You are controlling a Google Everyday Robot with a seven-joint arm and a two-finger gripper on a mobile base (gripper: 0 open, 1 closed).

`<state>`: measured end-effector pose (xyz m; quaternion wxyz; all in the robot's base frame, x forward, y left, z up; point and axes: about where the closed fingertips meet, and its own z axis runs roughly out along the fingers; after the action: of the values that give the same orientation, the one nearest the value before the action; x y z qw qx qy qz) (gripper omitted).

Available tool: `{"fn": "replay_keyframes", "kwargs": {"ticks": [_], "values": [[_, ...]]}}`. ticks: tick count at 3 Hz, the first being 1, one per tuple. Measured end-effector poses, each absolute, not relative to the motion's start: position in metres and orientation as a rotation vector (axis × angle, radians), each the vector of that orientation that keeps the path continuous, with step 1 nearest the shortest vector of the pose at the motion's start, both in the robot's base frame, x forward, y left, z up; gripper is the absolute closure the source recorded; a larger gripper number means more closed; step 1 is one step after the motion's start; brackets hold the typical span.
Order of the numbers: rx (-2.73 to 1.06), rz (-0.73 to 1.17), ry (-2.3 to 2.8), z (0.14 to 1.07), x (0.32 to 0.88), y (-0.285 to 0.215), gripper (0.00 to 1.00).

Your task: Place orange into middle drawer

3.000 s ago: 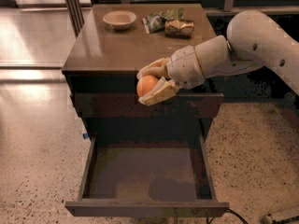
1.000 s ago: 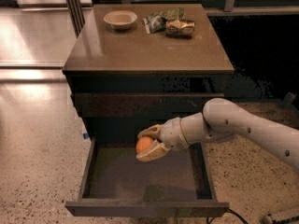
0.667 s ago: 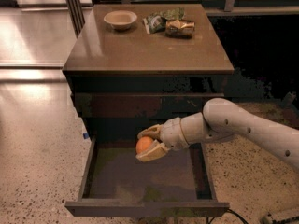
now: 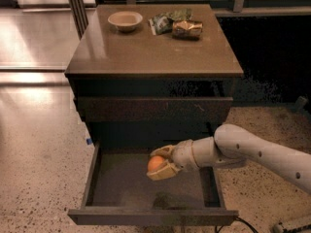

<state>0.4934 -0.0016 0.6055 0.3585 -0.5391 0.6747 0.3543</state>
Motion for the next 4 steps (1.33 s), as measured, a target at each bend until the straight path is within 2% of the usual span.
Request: {"fn": "replay_keyframes", "kwargs": {"ticks": [2,4], "values": [[-1.286,0.842,1.857,0.533,0.493,0.004,1.0],[-1.272,0.831,1.861,0.52,0.497,0.006,1.0]]}}
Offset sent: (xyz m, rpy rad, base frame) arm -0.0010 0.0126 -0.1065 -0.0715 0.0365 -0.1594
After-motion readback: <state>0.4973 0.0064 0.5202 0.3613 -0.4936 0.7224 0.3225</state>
